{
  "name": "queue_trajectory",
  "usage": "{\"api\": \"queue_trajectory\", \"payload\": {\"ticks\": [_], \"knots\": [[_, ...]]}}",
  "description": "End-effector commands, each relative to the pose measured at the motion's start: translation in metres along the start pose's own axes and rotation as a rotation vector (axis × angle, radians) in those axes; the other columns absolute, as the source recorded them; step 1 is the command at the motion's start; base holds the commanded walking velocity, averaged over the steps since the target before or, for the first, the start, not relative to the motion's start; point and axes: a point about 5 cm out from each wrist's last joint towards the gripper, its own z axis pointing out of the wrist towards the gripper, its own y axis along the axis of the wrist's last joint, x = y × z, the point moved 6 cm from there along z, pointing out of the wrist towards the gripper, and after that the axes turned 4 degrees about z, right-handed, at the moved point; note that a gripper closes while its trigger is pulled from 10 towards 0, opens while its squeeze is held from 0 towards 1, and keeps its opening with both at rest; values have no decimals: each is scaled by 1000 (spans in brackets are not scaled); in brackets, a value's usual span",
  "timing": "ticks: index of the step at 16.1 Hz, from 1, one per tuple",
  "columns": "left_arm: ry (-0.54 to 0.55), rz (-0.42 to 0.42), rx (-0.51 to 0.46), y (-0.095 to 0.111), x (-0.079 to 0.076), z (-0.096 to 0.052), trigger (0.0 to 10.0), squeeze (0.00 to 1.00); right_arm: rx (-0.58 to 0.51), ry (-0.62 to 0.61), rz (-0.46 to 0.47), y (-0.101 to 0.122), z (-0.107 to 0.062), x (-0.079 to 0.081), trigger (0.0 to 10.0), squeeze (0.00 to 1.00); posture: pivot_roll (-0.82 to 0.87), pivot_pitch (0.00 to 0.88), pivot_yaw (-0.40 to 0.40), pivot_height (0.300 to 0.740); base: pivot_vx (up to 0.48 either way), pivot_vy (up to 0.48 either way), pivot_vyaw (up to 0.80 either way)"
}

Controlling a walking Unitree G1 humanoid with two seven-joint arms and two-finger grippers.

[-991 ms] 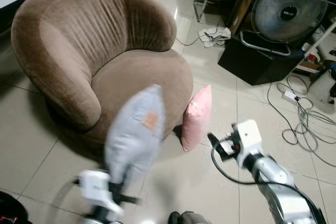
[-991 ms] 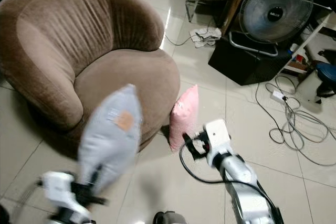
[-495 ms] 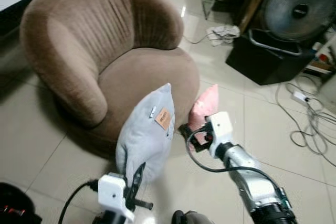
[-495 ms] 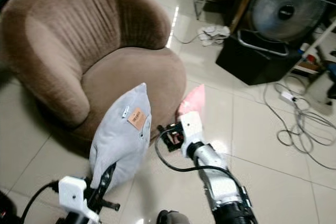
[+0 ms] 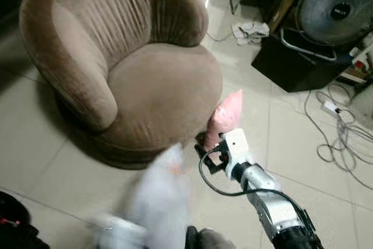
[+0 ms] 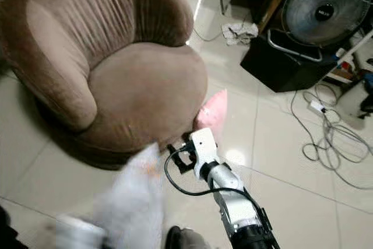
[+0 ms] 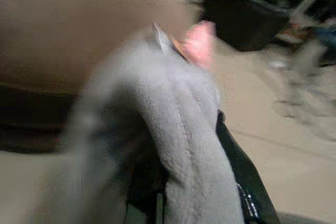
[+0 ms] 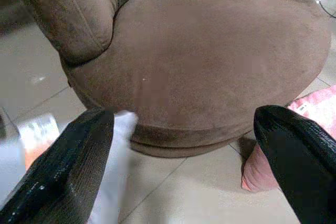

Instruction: Move the pillow to the sofa from floor

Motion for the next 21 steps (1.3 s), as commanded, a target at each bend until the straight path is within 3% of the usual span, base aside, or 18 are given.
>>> {"api": "queue_trajectory", "payload": {"ticks": [1,4,8,10,13,14,15,16,17,21], "knots": [[8,-41,-80,16,0,1,0,0,23,-16,-5,-7,-3,-7,10000,0,255,208,-204,740,0,0,0],[-20,-26,-96,17,3,6,0,0,1,-38,-10,-1,0,-12,10000,0,221,177,-189,740,0,0,0],[-157,-43,-108,20,-5,25,0,0,-48,-120,-24,11,-7,-31,10000,0,122,118,-142,740,0,0,0],[-210,-46,-116,23,-9,42,0,0,-72,-175,-36,17,-17,-41,10000,0,37,85,-112,740,0,0,0],[-281,-57,-112,21,-27,61,0,0,-90,-229,-62,23,-36,-51,10000,0,-68,75,-87,740,0,0,0],[-320,-74,-121,23,-39,66,0,0,-84,-262,-64,19,-44,-58,10000,0,-106,73,-83,740,0,0,0],[-346,-78,-135,46,-34,106,0,0,-73,-299,-64,14,-51,-65,10000,0,-137,74,-82,740,0,0,0],[-346,-82,-160,92,-19,154,0,0,-72,-308,-60,12,-53,-65,10000,0,-141,70,-85,740,0,0,0],[-348,-84,-179,108,-19,167,0,0,-66,-300,-64,11,-52,-60,10000,0,-139,68,-85,740,0,0,0],[-340,-98,-183,111,-25,177,0,0,-69,-310,-84,16,-46,-62,10000,0,-180,61,-61,740,0,0,0]]}}
